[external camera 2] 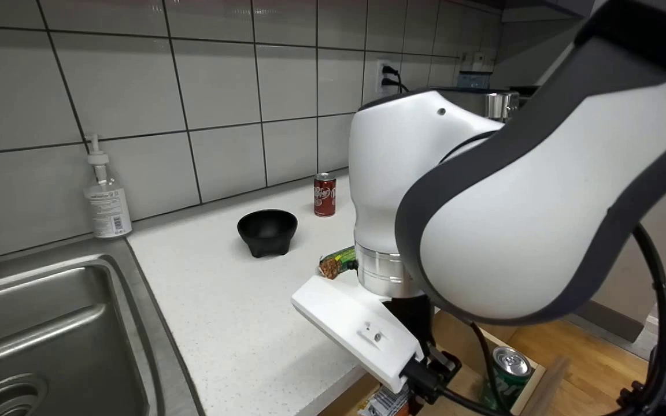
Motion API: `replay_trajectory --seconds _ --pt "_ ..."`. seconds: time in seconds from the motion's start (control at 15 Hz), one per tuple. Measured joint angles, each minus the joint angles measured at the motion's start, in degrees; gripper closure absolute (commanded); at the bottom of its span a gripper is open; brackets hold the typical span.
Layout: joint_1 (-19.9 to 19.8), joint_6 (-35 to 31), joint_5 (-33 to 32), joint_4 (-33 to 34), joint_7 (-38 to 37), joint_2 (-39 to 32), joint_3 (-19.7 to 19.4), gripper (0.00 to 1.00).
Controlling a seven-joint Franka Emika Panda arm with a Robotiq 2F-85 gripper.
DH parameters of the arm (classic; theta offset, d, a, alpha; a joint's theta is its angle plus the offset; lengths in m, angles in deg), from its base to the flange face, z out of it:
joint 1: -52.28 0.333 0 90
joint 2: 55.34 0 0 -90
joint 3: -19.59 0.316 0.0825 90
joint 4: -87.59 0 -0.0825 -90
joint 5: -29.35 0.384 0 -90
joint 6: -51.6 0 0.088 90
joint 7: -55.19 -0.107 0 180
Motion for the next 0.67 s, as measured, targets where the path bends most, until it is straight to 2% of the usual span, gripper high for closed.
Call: replay_trajectory --seconds 0.27,0.33,0.4,0.67 --pt "0.0 -2.2 0.3 -1.5 -0.9 0.1 0.0 0.81" --pt "0.0 -2.5 0.3 -1.8 -1.1 0.1 0.0 0.31" --pt "0.0 -2.7 0.3 -2.1 -1.3 0.2 0.0 0.31" --pt "0.0 -2.8 0.3 -2.8 -2.0 0.7 0.0 0.02"
